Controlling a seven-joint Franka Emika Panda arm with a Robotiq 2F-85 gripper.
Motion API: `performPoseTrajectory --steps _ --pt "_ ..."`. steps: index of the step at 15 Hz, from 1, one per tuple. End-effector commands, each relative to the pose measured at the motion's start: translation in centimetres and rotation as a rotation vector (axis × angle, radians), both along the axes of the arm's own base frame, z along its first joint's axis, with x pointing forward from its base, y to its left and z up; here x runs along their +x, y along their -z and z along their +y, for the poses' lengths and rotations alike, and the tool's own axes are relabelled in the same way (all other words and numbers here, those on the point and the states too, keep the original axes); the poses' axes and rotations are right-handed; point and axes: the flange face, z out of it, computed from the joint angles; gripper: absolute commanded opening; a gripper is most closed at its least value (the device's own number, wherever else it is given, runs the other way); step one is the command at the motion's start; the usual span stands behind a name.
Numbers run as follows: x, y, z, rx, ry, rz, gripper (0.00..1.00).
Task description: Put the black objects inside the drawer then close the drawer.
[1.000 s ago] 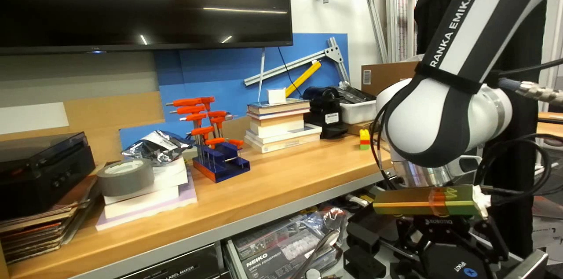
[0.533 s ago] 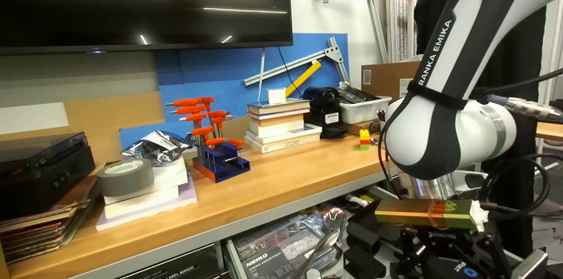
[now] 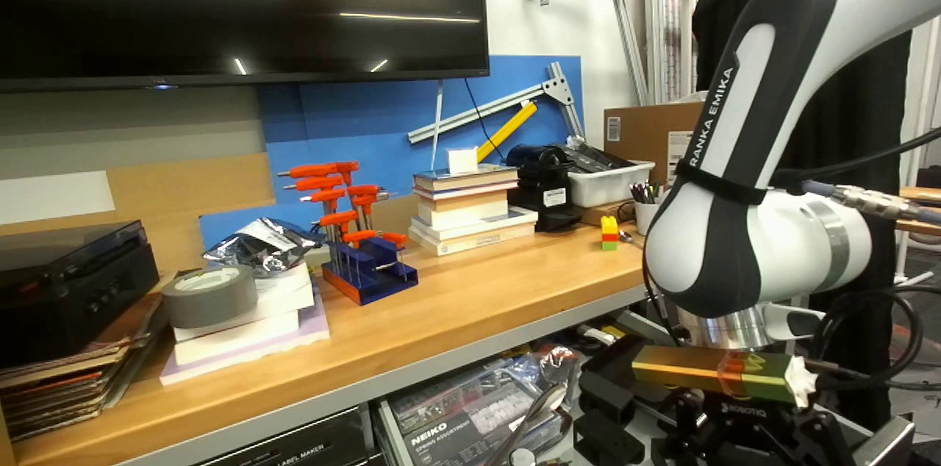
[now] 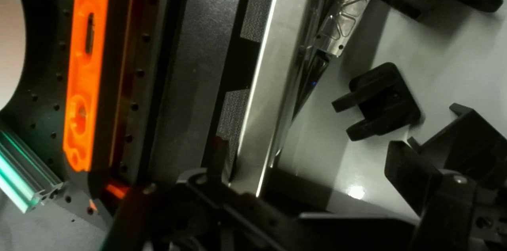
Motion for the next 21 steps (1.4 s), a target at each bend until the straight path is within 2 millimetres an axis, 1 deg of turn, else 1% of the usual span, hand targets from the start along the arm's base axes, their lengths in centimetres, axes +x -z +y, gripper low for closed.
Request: performPoseTrajectory --steps 1,5,8,10,15,17,21 --pt "0.6 0.5 -0.7 0.052 0.010 -0.075 1.00" --pt "1.6 0.1 -1.7 0.091 0.020 -0.206 1.00" --pt "2.5 -0.9 -1.5 0.110 -0.029 -0.318 1.00" --pt "2.9 -1.5 -1.0 0.121 -0.067 -0.379 1.00" --pt "5.2 -2.3 0.1 0.153 -0.150 -0.503 1.00" --pt "6.4 -2.6 0.4 0.172 -0.181 -0.542 1.00" --pt "8.9 -2.8 2.1 0.220 -0.268 -0.592 1.00"
